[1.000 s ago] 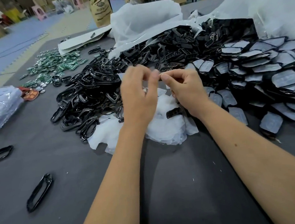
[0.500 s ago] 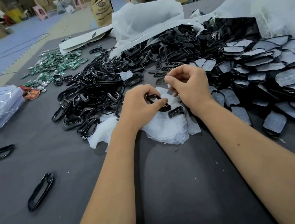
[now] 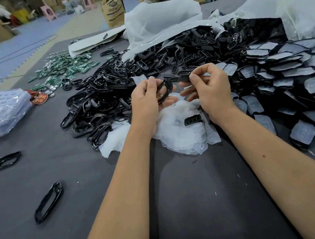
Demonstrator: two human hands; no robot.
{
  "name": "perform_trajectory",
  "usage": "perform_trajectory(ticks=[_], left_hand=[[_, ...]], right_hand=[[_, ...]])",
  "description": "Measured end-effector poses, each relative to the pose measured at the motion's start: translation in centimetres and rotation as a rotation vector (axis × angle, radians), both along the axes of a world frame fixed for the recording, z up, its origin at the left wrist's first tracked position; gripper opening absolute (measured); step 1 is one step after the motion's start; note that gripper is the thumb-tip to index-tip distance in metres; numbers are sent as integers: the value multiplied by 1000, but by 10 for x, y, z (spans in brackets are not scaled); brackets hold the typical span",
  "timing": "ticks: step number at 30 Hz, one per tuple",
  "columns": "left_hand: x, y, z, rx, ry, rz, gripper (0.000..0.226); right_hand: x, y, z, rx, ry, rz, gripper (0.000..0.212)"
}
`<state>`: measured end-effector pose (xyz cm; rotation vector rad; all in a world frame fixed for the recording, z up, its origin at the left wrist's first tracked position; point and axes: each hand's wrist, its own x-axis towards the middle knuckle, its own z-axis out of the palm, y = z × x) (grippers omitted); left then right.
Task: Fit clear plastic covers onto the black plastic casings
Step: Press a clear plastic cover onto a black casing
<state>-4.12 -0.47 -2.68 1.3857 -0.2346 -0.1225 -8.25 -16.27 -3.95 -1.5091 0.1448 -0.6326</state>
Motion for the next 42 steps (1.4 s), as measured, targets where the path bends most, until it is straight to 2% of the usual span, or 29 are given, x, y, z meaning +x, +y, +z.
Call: perform_trajectory(ticks=[3,5,9,13,18,20,23,27,30,36,42], left_hand=[[1,2,-1,16,-15,-19,13],[-2,2,-1,33,-78,-3,16],[-5,-1,-1,112,-170,109,12],[-3,-1,-4,152,-116,213,13],[1,0,-5,179,-84,256,17],[3,0,-3,176,-93,238,14],[3,-1,-1,236,-122,223,21],[1,-2,0,357,-200,225,23],[-1,-4,2,342,-178,233,20],[-1,-10,1,214,47,224,25],[-4,-12,-3,137,80,257,17]], right_hand=[[1,-1,0,-26,19,-14,13],[0,-1,0,-42,36,-8,19],[-1,0,0,-33,59,7,15],[-3,-1,2,-46,65,-12,15],[0,-4,-1,-185,102,-41,19],[-1,-3,0,-224,107,-10,29],[-2,0,2,-276,90,25,40],[-2,1,3,-254,53,-73,22],[-2,-1,2,-164,8,-97,11],[-1,-3,-1,-162,-30,-182,10],[1,-4,-3,-152,-76,-217,10]])
